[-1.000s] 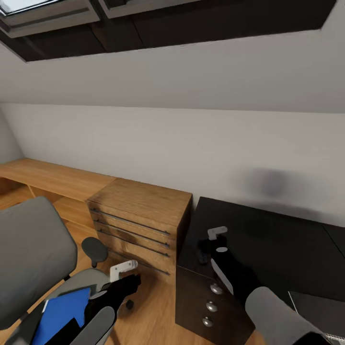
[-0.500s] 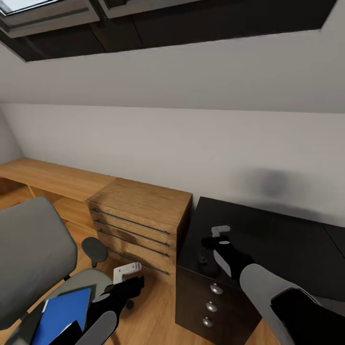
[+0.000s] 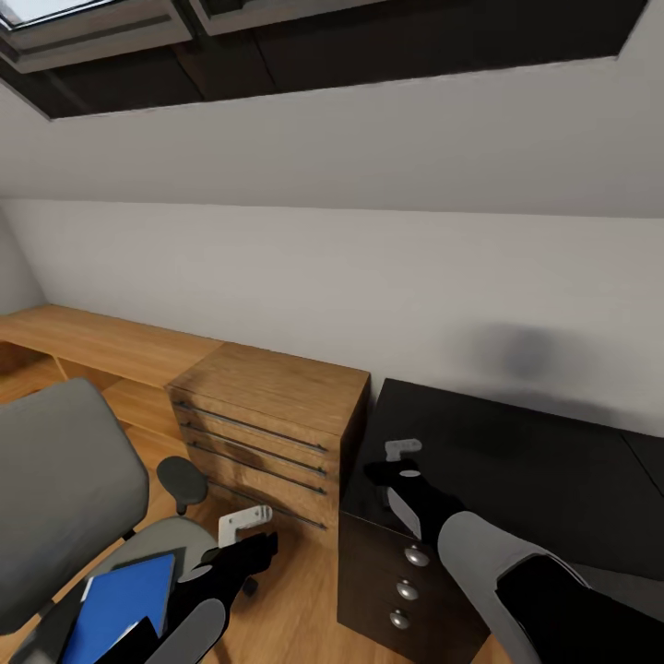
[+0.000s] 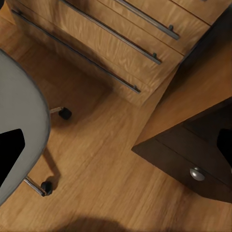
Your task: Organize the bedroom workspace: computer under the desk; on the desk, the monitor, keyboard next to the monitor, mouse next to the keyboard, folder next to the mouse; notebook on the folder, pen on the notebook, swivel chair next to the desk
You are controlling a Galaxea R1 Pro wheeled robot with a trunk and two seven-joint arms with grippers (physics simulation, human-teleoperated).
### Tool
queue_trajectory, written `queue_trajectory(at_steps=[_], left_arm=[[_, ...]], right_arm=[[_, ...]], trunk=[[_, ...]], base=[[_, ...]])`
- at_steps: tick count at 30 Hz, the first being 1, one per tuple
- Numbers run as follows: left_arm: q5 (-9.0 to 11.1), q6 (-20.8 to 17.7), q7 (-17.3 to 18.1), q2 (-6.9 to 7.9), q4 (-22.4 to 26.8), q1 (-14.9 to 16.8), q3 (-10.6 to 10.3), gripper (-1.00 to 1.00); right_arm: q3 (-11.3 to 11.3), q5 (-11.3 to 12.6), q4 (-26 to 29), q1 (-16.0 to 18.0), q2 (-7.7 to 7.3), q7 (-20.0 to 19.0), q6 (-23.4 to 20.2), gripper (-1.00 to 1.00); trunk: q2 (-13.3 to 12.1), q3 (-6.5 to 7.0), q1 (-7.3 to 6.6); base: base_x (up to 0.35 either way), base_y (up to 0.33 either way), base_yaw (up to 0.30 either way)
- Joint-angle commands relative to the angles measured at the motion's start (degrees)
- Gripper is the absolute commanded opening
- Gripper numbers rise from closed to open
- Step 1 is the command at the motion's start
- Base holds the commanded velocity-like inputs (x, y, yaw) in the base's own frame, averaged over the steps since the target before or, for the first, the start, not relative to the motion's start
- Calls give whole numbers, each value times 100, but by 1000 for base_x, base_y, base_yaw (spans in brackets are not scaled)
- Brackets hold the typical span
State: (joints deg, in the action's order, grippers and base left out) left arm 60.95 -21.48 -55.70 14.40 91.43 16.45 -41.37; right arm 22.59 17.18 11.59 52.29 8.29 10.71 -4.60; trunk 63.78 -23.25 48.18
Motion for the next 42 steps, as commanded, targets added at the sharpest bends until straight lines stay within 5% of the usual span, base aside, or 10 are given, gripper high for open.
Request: queue_trajectory(at_steps=[1,13,42], left_arm=[[22,-22,-38,3,7,8,-10,100],[40,-23,-38,-6,50,8,14,100],[37,-23,-155,-7,103,8,23,100]], right_arm=[[47,44,11,2,-6,37,-26,100],[19,74,-117,1,-12,74,-390,100],[0,78,-260,1,-12,80,-807,100]], trunk=[[5,-7,0],[5,-7,0],[1007,-455,549]], base=[[0,0,0],[0,0,0],[0,0,0]])
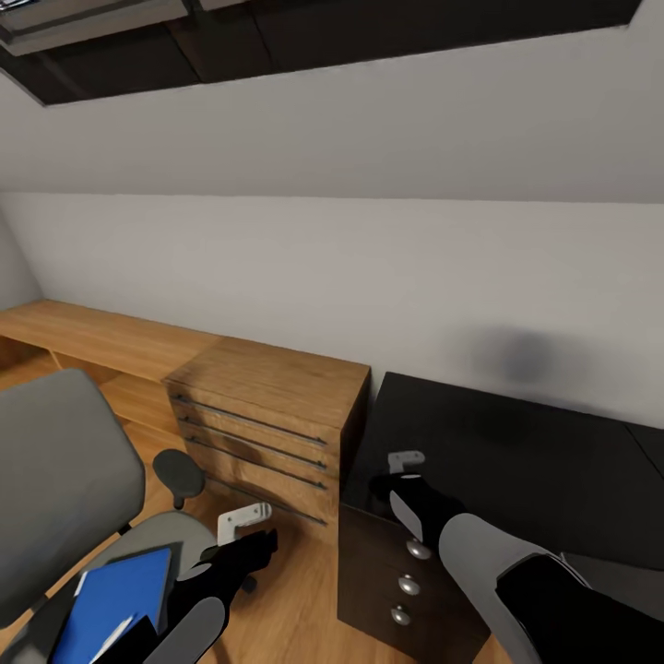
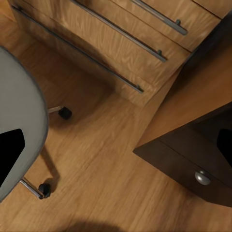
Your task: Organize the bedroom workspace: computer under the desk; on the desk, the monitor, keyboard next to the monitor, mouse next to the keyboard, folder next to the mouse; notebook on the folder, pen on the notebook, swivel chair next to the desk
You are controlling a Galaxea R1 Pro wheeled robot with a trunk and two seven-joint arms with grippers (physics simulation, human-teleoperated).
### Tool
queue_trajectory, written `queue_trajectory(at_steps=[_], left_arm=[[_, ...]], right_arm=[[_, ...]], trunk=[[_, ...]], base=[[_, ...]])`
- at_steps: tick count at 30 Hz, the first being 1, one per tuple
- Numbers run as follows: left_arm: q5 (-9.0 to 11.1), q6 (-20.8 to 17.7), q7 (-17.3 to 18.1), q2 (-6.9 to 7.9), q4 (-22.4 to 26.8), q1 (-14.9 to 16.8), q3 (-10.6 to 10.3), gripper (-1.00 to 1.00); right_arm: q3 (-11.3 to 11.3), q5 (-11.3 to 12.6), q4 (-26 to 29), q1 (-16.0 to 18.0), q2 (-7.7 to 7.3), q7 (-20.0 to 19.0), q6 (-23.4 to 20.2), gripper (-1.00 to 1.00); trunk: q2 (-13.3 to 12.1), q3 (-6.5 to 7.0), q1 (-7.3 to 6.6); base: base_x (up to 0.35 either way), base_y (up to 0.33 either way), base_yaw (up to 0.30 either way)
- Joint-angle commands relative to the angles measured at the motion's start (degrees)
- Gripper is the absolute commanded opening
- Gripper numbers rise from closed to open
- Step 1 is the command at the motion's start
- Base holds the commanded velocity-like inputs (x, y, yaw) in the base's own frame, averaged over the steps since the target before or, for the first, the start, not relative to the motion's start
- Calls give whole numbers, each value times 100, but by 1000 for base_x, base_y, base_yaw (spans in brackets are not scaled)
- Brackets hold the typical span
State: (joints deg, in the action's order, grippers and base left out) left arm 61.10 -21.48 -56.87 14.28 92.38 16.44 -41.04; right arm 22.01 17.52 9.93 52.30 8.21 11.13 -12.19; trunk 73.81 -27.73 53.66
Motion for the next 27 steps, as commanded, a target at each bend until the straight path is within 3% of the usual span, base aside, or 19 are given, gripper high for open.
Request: queue_trajectory(at_steps=[1,12,13,27], left_arm=[[21,-23,-40,4,8,8,-9,100],[25,-23,-43,4,8,8,-9,100],[25,-23,-43,4,8,8,-6,100],[35,-23,-43,7,0,8,-9,100]], right_arm=[[58,44,-95,0,-3,38,-64,100],[58,43,-97,0,-3,38,-96,100],[58,42,-96,0,-3,38,-97,-100],[67,50,-68,0,-3,27,-100,-100]], trunk=[[44,-26,24],[44,-26,24],[44,-26,24],[44,-26,24]], base=[[0,0,0],[0,0,0],[0,0,0],[0,0,0]])
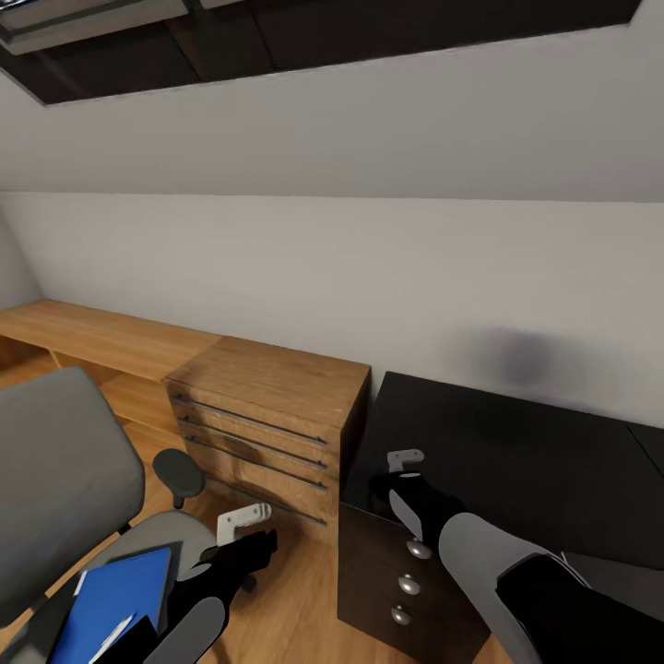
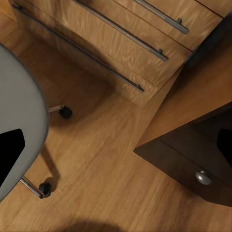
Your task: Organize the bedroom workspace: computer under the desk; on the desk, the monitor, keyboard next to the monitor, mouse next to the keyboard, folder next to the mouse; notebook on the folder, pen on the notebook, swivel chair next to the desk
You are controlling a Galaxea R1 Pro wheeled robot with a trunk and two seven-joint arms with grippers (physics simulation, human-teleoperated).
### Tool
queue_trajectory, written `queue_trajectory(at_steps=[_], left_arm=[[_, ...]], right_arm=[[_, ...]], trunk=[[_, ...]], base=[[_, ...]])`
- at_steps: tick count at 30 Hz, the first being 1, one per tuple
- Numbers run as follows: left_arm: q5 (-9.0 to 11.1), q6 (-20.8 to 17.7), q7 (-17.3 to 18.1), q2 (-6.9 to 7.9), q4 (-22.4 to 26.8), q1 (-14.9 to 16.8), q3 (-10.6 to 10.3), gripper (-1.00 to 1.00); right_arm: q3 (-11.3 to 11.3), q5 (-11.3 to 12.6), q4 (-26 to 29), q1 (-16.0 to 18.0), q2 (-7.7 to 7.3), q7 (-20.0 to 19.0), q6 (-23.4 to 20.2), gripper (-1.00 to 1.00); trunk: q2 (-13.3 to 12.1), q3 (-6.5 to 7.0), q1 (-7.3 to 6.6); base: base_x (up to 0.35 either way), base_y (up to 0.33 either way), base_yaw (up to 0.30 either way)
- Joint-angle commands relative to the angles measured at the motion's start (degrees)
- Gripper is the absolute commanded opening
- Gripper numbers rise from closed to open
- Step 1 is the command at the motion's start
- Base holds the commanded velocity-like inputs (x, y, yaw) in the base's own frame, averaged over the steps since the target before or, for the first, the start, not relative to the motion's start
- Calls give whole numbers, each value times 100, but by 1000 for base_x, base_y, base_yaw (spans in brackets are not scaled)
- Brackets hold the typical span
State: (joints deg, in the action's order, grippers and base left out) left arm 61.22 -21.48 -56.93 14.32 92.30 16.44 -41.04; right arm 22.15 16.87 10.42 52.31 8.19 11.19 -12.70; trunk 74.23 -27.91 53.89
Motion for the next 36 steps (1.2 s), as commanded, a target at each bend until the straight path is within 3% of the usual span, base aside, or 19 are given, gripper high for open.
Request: queue_trajectory(at_steps=[1,23,26,30,35,36], left_arm=[[22,-23,-38,6,7,9,-10,100],[21,-23,-38,10,-9,9,-10,100],[12,-23,-38,10,-10,9,-11,100],[5,-16,-43,10,-10,9,-22,100],[4,-14,-53,10,-20,9,-35,100],[4,-14,-54,10,-27,9,-35,100]], right_arm=[[53,115,-114,-2,-2,21,-48,-100],[42,115,13,-2,-6,25,-371,-100],[-26,115,383,-2,-49,43,-762,-100],[-535,111,1089,-5,-146,53,-1528,-100],[-700,99,1871,-61,-286,83,-1801,-100],[-722,88,2228,-187,-323,95,-1848,-100]], trunk=[[3,-8,1],[3,-8,1],[-77,28,-43],[-238,100,-131],[-438,190,-241],[-478,208,-263]], base=[[0,0,0],[0,0,0],[0,0,0],[0,0,0],[0,0,0],[0,0,0]])
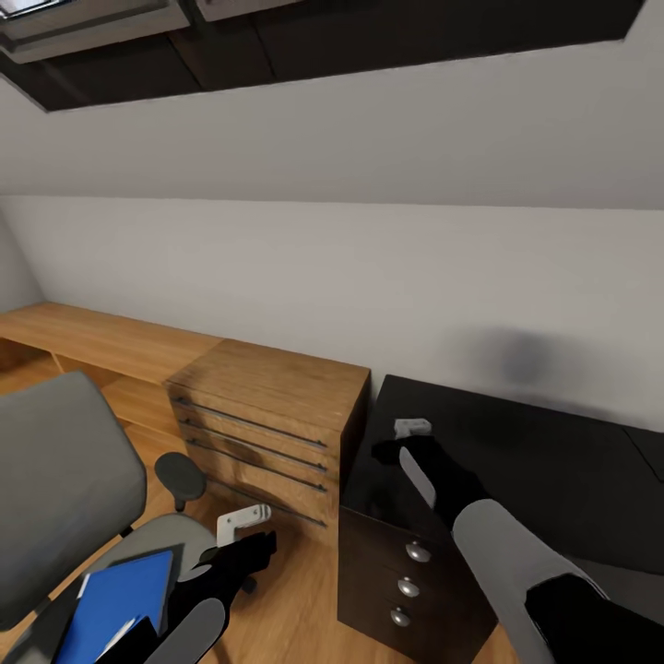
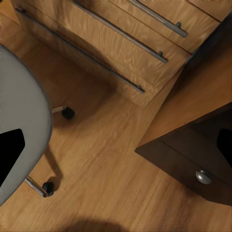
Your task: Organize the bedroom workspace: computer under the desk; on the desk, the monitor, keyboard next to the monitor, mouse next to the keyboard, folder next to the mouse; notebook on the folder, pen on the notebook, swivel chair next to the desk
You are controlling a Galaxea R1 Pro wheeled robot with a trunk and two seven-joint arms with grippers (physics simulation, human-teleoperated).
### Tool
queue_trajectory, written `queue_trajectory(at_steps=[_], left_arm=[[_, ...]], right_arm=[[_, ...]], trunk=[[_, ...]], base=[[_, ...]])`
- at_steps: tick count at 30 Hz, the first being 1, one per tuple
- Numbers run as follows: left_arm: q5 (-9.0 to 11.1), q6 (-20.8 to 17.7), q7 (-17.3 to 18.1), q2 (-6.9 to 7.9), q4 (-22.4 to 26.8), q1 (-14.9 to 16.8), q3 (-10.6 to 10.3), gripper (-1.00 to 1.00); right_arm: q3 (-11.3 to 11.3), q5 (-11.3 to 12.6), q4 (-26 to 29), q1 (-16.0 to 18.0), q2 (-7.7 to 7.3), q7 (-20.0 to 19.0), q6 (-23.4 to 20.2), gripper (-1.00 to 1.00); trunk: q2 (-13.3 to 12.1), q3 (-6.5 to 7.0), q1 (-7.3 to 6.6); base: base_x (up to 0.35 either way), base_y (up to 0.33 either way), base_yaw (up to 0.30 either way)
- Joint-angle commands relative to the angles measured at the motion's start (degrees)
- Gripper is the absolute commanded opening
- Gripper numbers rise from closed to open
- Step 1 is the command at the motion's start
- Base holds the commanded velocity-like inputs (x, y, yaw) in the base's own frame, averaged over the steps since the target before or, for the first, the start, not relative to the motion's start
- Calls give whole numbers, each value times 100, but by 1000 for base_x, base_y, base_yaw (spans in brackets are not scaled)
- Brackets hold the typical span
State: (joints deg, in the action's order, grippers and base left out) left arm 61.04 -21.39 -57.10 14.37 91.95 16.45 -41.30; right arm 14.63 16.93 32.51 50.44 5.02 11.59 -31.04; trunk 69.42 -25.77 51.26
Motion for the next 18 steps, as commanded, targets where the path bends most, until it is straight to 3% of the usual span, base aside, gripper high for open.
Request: queue_trajectory(at_steps=[1,8,18], left_arm=[[22,-23,-38,4,8,8,-9,100],[22,-23,-38,-4,6,8,-18,100],[22,-23,-38,-4,3,8,-18,100]], right_arm=[[24,78,165,-67,-29,57,-49,-100],[14,76,889,-327,-165,62,-301,-100],[-59,105,1074,-377,-184,115,-324,-100]], trunk=[[-38,12,-22],[-318,138,-176],[-719,317,-396]], base=[[-33,0,0],[-264,0,0],[-337,0,0]])
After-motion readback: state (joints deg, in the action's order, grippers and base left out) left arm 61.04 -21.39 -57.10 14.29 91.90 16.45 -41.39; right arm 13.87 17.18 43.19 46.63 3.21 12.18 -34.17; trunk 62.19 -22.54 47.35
